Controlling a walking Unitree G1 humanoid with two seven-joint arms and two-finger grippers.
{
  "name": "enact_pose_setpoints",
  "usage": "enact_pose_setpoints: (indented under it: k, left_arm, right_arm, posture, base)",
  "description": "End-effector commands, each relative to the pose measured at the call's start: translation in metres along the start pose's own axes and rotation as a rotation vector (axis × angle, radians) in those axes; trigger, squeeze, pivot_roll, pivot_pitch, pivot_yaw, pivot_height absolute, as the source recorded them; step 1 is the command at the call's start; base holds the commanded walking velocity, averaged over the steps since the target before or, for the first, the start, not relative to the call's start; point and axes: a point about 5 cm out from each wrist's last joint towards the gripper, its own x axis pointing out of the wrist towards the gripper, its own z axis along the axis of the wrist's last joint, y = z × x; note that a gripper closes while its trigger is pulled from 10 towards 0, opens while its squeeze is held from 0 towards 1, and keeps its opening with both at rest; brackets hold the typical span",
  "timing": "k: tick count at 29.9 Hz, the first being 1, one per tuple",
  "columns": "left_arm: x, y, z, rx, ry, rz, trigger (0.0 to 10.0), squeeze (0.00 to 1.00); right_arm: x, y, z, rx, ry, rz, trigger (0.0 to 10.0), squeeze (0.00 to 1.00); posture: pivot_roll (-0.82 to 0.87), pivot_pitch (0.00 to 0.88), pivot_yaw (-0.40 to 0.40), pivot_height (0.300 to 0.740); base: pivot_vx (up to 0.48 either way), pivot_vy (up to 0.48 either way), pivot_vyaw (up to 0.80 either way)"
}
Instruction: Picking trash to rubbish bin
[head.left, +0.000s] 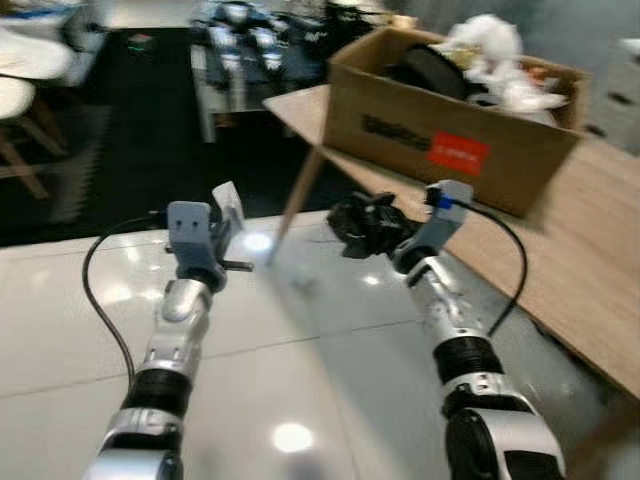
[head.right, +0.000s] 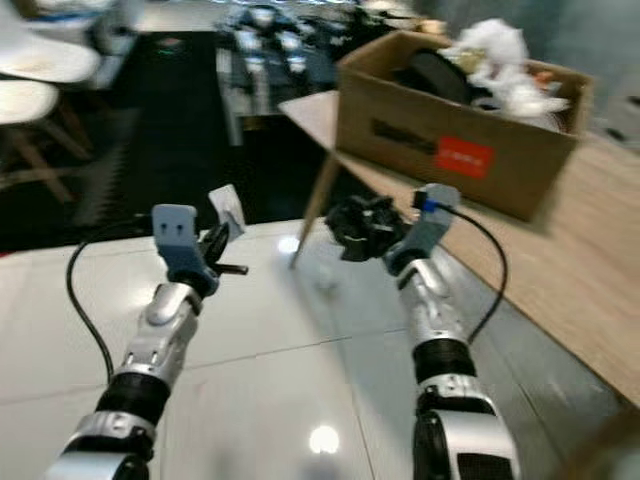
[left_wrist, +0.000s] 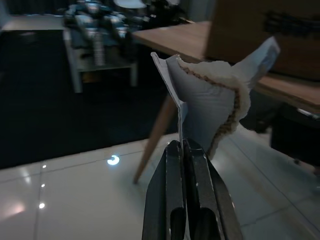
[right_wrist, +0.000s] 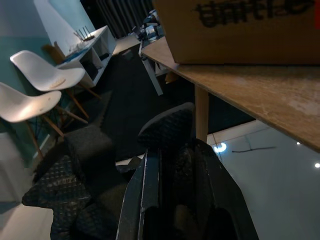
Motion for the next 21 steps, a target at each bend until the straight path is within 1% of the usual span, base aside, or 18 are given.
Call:
enact_pose_setpoints:
  k: [1,4,5,7,8,9,11,13,15,18,21]
  left_arm:
    - [0.001,-0.002,0.002,0.016,0.002,-0.017,10.0,0.0]
    - [0.003,-0.003,0.004,0.017,-0.008,-0.024,10.0,0.0]
    - [0.003,-0.003,0.004,0.017,-0.008,-0.024,10.0,0.0]
    - [0.004,-0.004,0.007,0.017,-0.015,-0.028,10.0,0.0]
    - [0.004,-0.004,0.007,0.017,-0.015,-0.028,10.0,0.0]
    - [0.004,-0.005,0.009,0.017,-0.023,-0.029,10.0,0.0]
    - [0.005,-0.005,0.011,0.014,-0.032,-0.03,10.0,0.0]
    - [0.006,-0.006,0.013,0.013,-0.04,-0.03,10.0,0.0]
    - [0.006,-0.006,0.013,0.013,-0.04,-0.03,10.0,0.0]
    - [0.01,-0.005,0.026,0.004,-0.087,-0.028,10.0,0.0]
    - [0.015,-0.003,0.044,0.002,-0.144,-0.025,10.0,0.0]
  right_arm:
    - [0.001,0.003,0.016,-0.005,-0.056,0.051,10.0,0.0]
    - [0.001,0.012,0.026,-0.002,-0.103,0.116,10.0,0.0]
    - [0.001,0.012,0.026,-0.002,-0.103,0.116,10.0,0.0]
    - [0.0,0.019,0.034,-0.008,-0.132,0.169,10.0,0.0]
    - [0.0,0.019,0.034,-0.008,-0.132,0.169,10.0,0.0]
    - [-0.001,0.026,0.041,-0.008,-0.159,0.226,10.0,0.0]
    - [-0.003,0.034,0.049,0.002,-0.191,0.285,10.0,0.0]
    - [-0.004,0.039,0.054,0.011,-0.21,0.317,10.0,0.0]
    - [-0.004,0.039,0.054,0.011,-0.21,0.317,10.0,0.0]
    - [-0.008,0.048,0.073,0.043,-0.269,0.392,10.0,0.0]
    - [-0.011,0.051,0.088,0.041,-0.31,0.418,10.0,0.0]
  posture:
    - [0.03,0.07,0.012,0.74]
    - [0.03,0.07,0.012,0.74]
    - [0.03,0.07,0.012,0.74]
    - [0.03,0.069,0.013,0.74]
    - [0.03,0.069,0.013,0.74]
    - [0.03,0.071,0.014,0.74]
    - [0.03,0.071,0.014,0.74]
    - [0.03,0.071,0.014,0.74]
    - [0.03,0.071,0.014,0.74]
    - [0.03,0.073,0.013,0.74]
    - [0.03,0.073,0.012,0.74]
  base:
    - [0.27,0.0,-0.79]
    - [0.268,0.0,-0.77]
    - [0.266,0.0,-0.76]
    - [0.264,0.0,0.0]
    - [0.266,0.0,0.0]
    - [0.266,0.0,0.0]
    - [0.264,0.0,0.0]
    - [0.264,0.0,0.0]
    - [0.266,0.0,0.0]
    - [0.264,0.0,0.0]
    - [0.265,0.0,0.0]
